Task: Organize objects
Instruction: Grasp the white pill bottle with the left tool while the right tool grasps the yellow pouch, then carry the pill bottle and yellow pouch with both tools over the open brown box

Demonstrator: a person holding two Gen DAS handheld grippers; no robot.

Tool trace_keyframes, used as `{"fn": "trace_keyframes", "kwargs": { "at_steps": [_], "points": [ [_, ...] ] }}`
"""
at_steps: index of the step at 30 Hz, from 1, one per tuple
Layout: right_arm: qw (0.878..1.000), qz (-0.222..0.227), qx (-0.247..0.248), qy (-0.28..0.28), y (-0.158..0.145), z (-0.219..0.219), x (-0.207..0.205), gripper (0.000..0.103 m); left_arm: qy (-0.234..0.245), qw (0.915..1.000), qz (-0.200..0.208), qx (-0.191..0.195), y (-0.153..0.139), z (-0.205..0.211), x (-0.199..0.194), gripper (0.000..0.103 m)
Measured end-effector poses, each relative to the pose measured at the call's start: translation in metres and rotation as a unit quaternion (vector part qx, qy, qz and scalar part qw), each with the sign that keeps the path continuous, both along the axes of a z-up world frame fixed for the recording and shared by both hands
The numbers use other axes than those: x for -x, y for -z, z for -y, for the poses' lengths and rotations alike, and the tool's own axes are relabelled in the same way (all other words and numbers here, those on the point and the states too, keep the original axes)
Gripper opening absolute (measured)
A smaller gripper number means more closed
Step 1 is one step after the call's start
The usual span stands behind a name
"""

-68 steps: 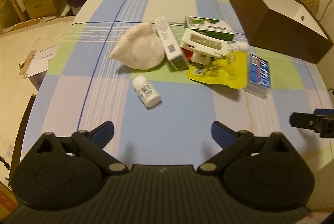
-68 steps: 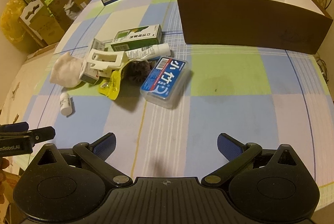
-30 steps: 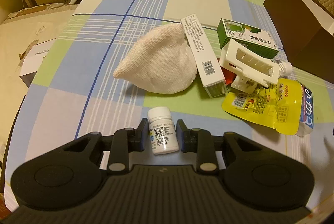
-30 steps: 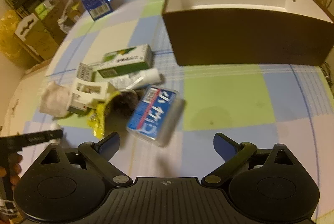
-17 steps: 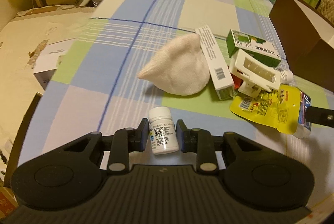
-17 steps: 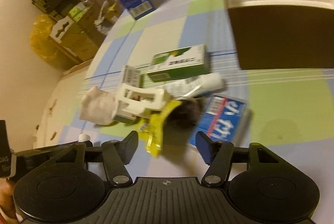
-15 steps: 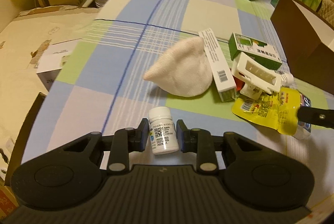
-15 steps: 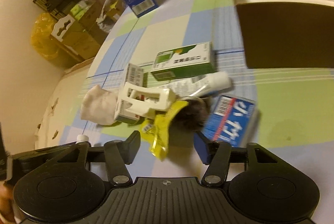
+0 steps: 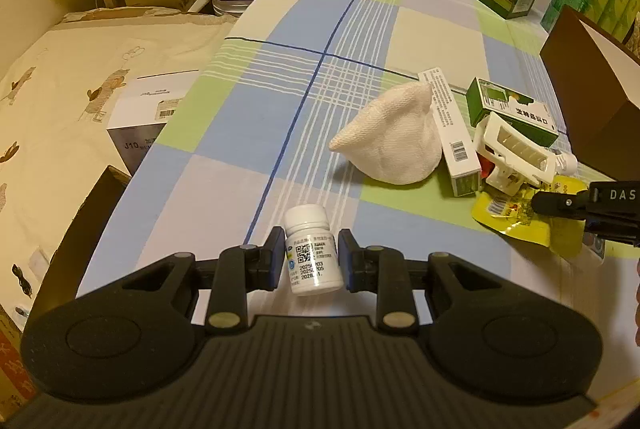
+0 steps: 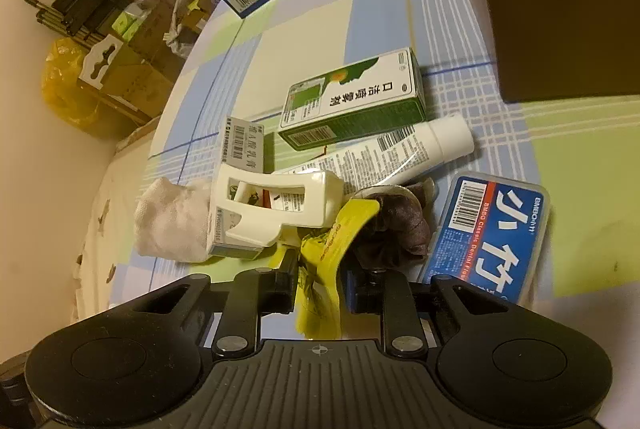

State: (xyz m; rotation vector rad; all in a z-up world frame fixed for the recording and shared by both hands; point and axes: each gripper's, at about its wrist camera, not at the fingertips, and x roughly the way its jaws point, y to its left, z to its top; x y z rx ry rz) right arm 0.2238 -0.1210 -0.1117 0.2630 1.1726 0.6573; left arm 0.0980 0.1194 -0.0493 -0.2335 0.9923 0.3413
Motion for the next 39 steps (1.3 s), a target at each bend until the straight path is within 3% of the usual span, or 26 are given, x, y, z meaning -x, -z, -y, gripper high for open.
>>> {"fn": "trace_keyframes", "kwargs": {
  "at_steps": [7,19,30,39],
  "points": [
    [0.998,0.044,0.03,-0.02,-0.028,0.006,0.016,0.018,0.014,0.9998,0.013,0.002,-0.008,0.008,-0.001,0.024],
    [0.991,0.11,0.067,-0.026,-0.071,0.033,0.047,0.018,0.083,0.9956,0.045,0.006,-0.031,0.052,-0.013,0.024],
    [0.99,0.135,0.047,0.002,-0.098,0.079,0.044,0.018,0.146,0.987,0.067,0.008,-0.054,0.105,-0.038,0.024],
    [0.987,0.151,0.022,0.05,-0.124,0.133,0.011,0.018,0.2,0.9765,0.08,0.009,-0.07,0.159,-0.087,0.024]
  ]
}}
